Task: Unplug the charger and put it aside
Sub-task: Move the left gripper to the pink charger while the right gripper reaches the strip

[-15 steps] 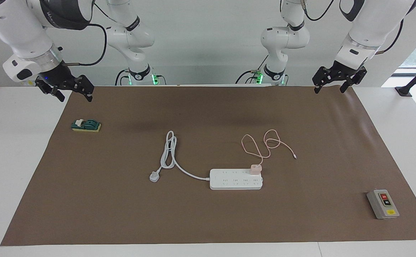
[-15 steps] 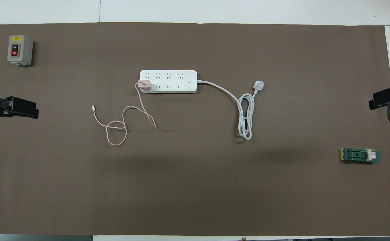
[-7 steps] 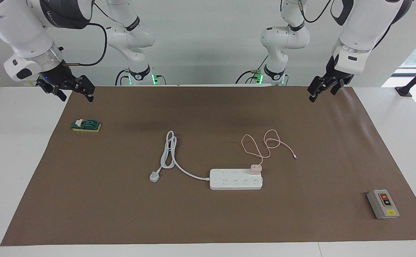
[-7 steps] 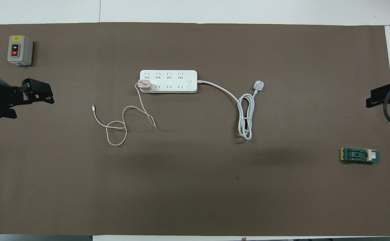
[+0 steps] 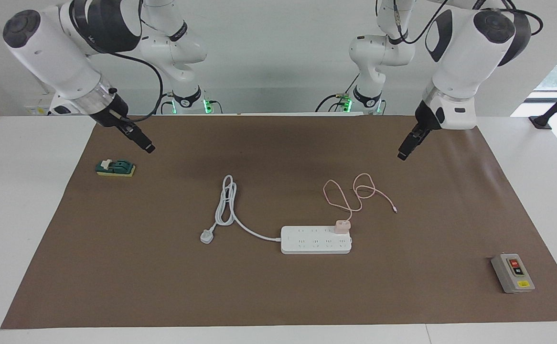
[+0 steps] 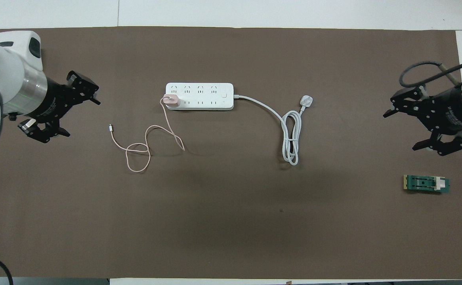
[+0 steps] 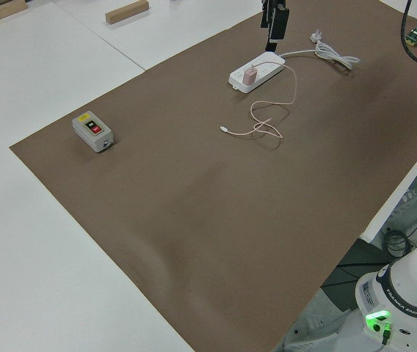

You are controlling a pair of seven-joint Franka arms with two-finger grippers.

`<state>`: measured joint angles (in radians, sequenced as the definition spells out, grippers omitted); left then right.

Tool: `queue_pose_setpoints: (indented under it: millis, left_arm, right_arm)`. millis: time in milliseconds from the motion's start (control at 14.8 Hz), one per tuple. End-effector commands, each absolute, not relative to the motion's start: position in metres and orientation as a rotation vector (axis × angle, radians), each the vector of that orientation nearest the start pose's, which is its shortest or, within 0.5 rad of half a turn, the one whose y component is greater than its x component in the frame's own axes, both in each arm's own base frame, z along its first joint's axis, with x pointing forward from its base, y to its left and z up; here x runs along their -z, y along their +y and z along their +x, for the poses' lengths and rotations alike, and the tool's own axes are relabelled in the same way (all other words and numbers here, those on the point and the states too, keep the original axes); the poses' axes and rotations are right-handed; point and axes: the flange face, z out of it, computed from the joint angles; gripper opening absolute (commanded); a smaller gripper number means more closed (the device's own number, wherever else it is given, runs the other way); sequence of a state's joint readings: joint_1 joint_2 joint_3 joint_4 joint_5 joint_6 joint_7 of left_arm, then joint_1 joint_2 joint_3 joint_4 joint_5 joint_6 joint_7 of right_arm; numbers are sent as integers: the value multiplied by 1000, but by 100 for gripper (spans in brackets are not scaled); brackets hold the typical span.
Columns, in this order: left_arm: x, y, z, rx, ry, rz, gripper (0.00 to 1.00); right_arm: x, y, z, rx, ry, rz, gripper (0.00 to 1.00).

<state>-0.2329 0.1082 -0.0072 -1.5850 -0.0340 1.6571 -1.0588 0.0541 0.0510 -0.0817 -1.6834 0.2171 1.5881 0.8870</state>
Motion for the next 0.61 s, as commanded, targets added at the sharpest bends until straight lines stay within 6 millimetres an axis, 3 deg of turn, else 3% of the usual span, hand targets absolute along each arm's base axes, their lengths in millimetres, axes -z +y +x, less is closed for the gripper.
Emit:
queue_pose_setpoints:
  millis: [0, 135, 270, 337, 405, 472, 540]
  left_arm:
    - [-539, -171, 608, -46, -1564, -2691, 100]
    - [-536, -179, 635, 11, -1846, -2525, 100]
    - [-522, -186, 649, 8, -1908, -2474, 100]
    - [-511, -192, 655, 14, -1957, -2445, 100]
    - [-497, -213, 658, 28, -1969, -2442, 100]
    - [-481, -223, 669, 28, -1986, -2411, 100]
    - [-467, -232, 680, 31, -2016, -2364, 100]
  right_arm:
    - [-524, 39, 573, -424, 1630, -2456, 100]
    - [-516, 51, 579, -479, 1784, -2283, 100]
    - [-496, 96, 592, -463, 1855, -2211, 100]
    - [-486, 105, 600, -506, 1963, -2067, 100]
    - [-482, 118, 609, -523, 2001, -1942, 100]
    - [-478, 136, 612, -516, 1985, -1919, 100]
    - [-469, 141, 618, -507, 1987, -1880, 100]
